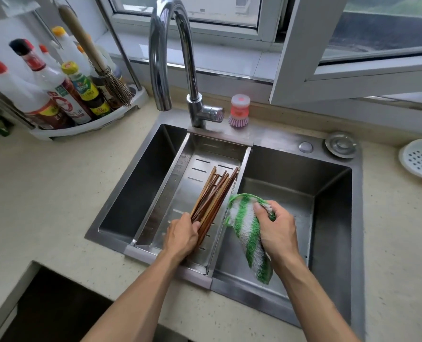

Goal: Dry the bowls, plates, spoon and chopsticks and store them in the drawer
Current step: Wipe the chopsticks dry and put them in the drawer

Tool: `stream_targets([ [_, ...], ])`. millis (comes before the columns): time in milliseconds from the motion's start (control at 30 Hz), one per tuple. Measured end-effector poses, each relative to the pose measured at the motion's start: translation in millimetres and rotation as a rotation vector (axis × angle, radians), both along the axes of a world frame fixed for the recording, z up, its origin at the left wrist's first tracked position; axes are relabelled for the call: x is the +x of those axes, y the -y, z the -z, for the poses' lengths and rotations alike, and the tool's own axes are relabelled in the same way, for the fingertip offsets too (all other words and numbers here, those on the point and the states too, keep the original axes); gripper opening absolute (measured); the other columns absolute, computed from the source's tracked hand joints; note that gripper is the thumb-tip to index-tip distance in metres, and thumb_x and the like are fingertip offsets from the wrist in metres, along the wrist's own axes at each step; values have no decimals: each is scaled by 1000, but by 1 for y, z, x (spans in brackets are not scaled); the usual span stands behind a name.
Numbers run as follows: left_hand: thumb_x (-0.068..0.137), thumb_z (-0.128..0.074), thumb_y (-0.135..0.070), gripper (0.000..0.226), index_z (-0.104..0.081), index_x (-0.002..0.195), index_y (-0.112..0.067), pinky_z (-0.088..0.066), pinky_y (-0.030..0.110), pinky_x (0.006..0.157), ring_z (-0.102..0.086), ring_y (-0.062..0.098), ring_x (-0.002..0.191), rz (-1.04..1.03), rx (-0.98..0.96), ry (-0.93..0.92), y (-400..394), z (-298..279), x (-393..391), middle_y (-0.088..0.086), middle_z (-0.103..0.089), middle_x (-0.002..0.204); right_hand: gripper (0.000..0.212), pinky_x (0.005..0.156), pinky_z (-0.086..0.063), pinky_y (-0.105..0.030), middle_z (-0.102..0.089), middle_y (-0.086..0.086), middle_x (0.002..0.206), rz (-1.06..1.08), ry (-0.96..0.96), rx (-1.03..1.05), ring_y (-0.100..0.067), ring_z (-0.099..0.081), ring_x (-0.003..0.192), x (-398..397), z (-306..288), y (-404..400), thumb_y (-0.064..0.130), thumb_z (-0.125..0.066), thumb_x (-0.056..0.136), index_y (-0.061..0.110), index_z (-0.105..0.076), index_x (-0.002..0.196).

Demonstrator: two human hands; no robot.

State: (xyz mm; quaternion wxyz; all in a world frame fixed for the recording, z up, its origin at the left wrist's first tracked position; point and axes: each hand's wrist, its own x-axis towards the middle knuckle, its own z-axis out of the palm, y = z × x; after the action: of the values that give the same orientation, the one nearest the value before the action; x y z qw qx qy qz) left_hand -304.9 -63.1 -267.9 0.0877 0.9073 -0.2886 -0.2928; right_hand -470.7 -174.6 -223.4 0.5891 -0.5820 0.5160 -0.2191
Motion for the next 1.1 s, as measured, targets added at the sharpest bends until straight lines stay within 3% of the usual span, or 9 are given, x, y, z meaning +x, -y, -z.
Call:
stream_targets([
  [133, 107, -37, -34, 29, -52, 102, -10, -47, 37, 74, -60, 26, 86, -88, -157, -109, -6, -8, 10, 6, -60, 89, 23, 60, -52, -28, -73, -5, 84, 77, 48, 43, -22, -71, 78, 1, -1, -2, 30, -54, 102, 16, -67, 89],
  [233, 108, -37, -25, 25, -58, 106, -11, -41, 25, 55, -50, 12, 61, -341, -344, -427, -10, -31, 14, 2, -53, 77, 20, 62, -54, -27, -74, 3, 84, 133, 152, 85, -13, -71, 75, 17, -14, -7, 31, -53, 102, 27, -67, 89],
  [400, 106, -41, -10, 23, -62, 110, -1, -28, 15, 38, -40, 7, 49, -617, -637, -825, -19, -69, 10, 2, -51, 74, 24, 90, -57, -47, -73, 3, 113, 39, 301, 93, -20, -70, 105, 63, -35, -20, 56, -65, 86, 43, -73, 104],
  [467, 106, -41, -9, 23, -61, 111, 2, -28, 15, 37, -40, 7, 49, -663, -720, -904, -22, -82, 5, 3, -51, 74, 30, 94, -56, -43, -63, 0, 130, -84, 291, 70, -16, -64, 114, 77, -42, -27, 55, -61, 90, 40, -71, 115],
  [567, 106, -41, -13, 22, -58, 99, -1, -24, 15, 33, -37, 6, 41, -660, -767, -913, -21, -98, -2, 1, -50, 64, 31, 79, -53, -18, -60, 3, 134, -283, 332, 91, -5, -65, 105, 89, -54, -45, 46, -59, 96, 24, -74, 113],
  [667, 107, -41, -18, 25, -51, 86, -8, -21, 13, 30, -33, 6, 35, -675, -774, -897, -24, -112, 4, 3, -47, 58, 59, 82, -55, -32, -74, -1, 110, -196, 605, 470, -17, -71, 92, 92, -59, -52, 56, -59, 87, 2, -74, 104],
  [767, 107, -38, -20, 26, -51, 87, -9, -20, 13, 30, -30, 6, 34, -655, -774, -1007, -35, -122, 8, 4, -45, 58, 13, 62, -56, -34, -68, -17, 99, -3, 730, 655, -26, -65, 73, 100, -54, -49, 15, -68, 89, 6, -65, 99],
  [833, 107, -37, -21, 26, -49, 87, -10, -20, 13, 30, -29, 6, 33, -628, -758, -1036, -40, -126, 7, 4, -42, 57, 26, 52, -53, -29, -66, -20, 100, 52, 660, 644, -25, -62, 72, 112, -53, -55, -4, -67, 87, 10, -59, 107],
  [1100, 108, -35, -30, 23, -41, 90, -16, -17, 11, 35, -32, 8, 34, -472, -539, -952, -49, -128, 12, 0, -34, 53, 27, 71, -55, -35, -73, -18, 94, 20, 659, 747, -29, -68, 85, 125, -45, -79, 22, -71, 89, -1, -70, 104],
])
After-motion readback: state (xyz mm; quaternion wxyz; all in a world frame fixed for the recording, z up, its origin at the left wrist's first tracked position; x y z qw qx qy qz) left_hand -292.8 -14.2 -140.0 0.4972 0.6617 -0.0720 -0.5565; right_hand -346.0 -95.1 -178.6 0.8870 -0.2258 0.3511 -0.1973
